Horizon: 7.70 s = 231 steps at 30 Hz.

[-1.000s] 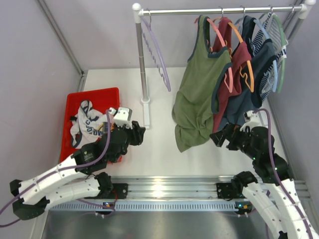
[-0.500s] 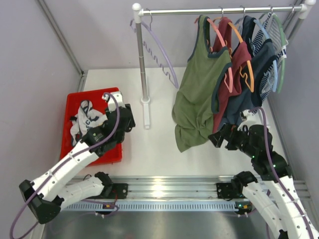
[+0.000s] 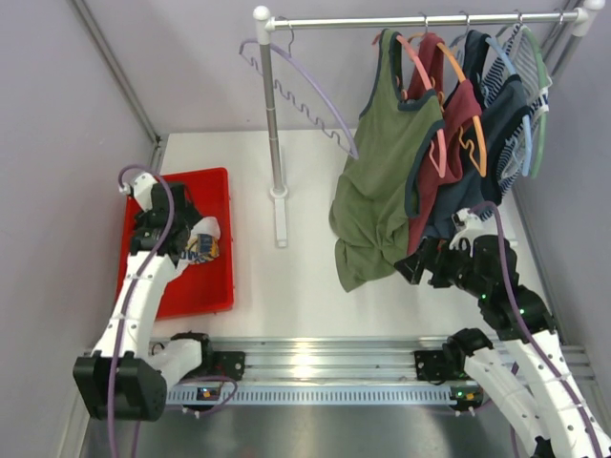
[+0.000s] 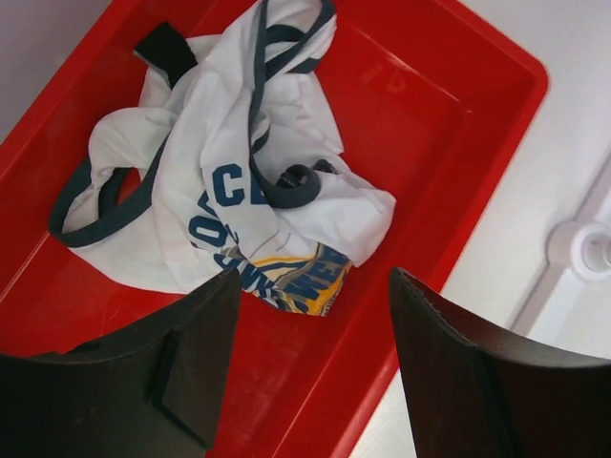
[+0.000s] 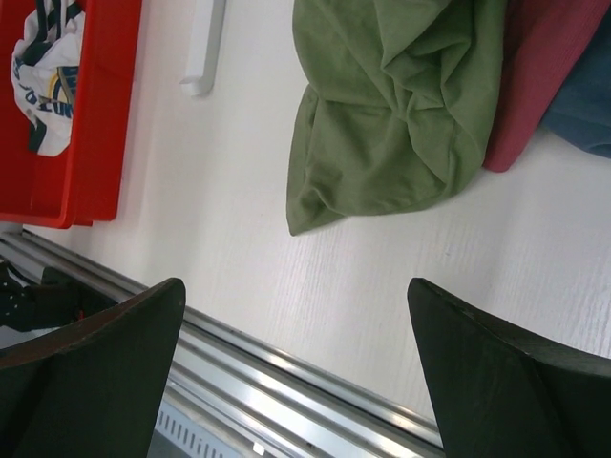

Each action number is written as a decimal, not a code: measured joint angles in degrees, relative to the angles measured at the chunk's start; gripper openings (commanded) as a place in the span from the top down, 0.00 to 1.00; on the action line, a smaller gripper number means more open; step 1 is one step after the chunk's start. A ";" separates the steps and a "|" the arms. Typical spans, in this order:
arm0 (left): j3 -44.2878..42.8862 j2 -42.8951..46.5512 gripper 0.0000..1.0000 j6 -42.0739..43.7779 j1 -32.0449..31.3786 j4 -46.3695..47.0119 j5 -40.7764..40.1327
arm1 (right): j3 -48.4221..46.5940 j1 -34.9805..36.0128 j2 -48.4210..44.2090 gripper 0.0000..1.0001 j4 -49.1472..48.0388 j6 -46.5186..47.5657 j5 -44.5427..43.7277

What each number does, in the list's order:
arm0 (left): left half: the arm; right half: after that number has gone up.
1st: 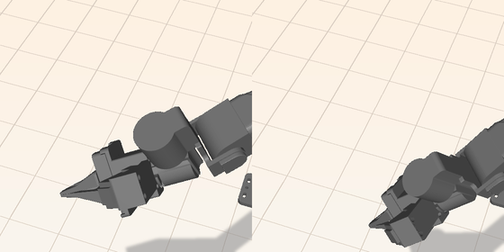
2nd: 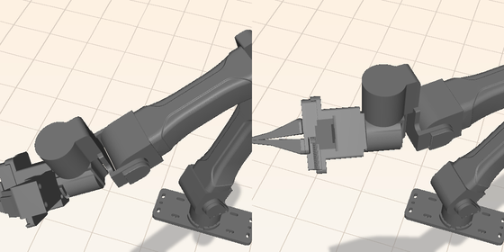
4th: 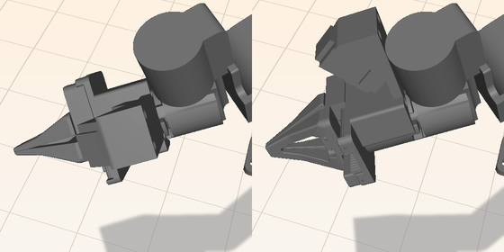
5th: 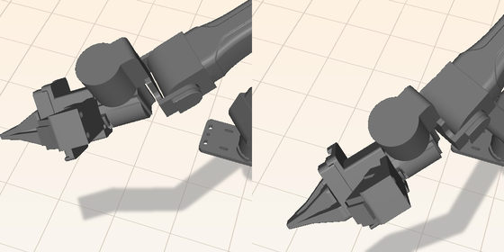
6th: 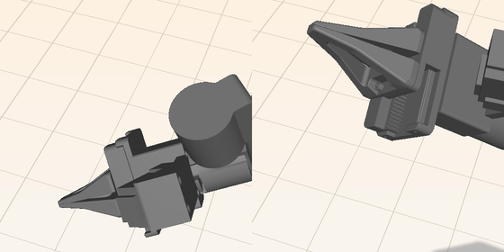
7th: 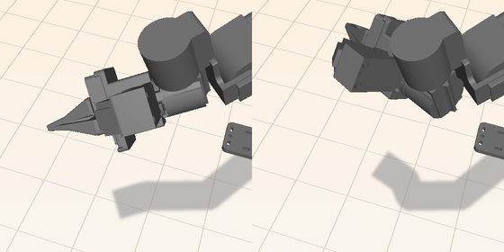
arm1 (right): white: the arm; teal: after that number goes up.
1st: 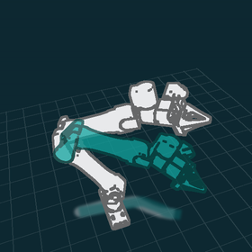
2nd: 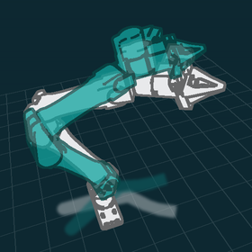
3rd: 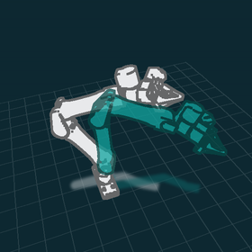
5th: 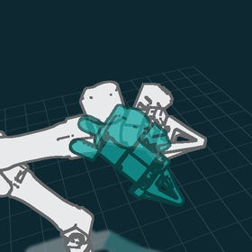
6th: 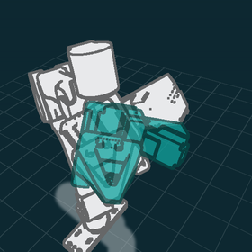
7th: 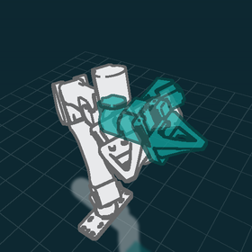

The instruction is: Place the tank top on the hanger

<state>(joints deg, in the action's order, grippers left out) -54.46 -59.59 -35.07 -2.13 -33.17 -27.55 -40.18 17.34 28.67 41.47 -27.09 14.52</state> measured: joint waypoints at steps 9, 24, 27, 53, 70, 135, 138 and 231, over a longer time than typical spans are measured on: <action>3.56 -7.72 0.30 -1.97 9.01 3.13 4.57 | 0.00 0.00 -0.28 0.00 -0.15 -0.07 1.92; 6.49 -24.06 0.63 -2.14 14.25 16.76 8.92 | 0.02 0.00 -0.52 0.00 -1.53 0.09 4.48; 6.45 -26.08 0.99 -0.66 14.75 17.14 9.86 | 0.02 0.00 -0.52 0.00 -1.62 0.13 5.29; -34.58 2.86 1.00 16.06 14.36 -8.22 46.05 | -10.19 0.00 7.15 0.00 -0.70 3.48 6.27; -46.25 -0.02 1.00 2.23 14.36 1.27 62.42 | -10.19 0.00 7.26 0.00 -2.34 1.90 6.43; 17.88 4.11 0.50 -21.73 -82.97 10.05 -16.35 | 20.33 37.35 21.53 0.30 -28.89 -30.97 -17.99; 17.97 2.25 0.50 -18.91 -75.38 11.41 -10.91 | 20.33 41.83 23.37 0.30 -29.46 -32.24 -18.91; -66.36 -15.32 1.00 21.94 -54.90 -15.85 -9.99 | -76.87 15.04 43.98 1.00 5.07 12.07 -16.72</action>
<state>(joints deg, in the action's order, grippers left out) -120.81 -74.91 -13.13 -57.04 -49.01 -37.54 -117.05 32.38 72.64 46.54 -15.03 -2.20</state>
